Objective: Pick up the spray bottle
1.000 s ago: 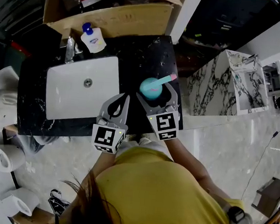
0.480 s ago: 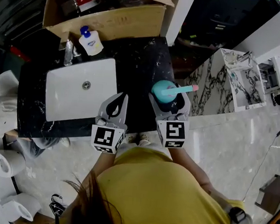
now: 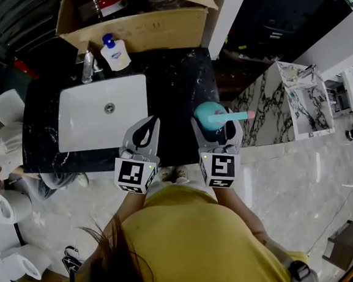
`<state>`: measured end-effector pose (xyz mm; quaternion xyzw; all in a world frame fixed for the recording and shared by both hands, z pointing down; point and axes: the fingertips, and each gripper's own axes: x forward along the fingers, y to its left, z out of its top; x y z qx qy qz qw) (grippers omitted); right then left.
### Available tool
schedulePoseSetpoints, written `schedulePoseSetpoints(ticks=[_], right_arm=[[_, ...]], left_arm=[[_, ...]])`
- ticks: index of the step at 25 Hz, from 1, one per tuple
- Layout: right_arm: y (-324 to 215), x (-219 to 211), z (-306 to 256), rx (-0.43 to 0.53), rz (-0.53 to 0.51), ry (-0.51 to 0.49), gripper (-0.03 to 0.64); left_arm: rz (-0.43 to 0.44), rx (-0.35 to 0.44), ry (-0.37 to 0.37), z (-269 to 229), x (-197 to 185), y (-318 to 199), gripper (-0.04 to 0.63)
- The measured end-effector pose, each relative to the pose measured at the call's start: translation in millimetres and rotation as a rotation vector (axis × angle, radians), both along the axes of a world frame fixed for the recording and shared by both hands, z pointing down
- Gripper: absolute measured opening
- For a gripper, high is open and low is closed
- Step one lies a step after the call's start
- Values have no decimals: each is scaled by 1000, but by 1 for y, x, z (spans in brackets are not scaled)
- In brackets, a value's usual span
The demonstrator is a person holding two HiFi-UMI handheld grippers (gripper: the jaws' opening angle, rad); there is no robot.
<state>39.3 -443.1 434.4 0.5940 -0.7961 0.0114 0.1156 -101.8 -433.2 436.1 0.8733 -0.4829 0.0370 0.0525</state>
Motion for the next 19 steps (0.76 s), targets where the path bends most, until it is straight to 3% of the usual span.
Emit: schedulePoseSetpoints(ticks=[19], right_arm=[[-1, 1, 8, -31, -1, -11, 383]], left_arm=[[-4, -9, -3, 2, -1, 0, 6]])
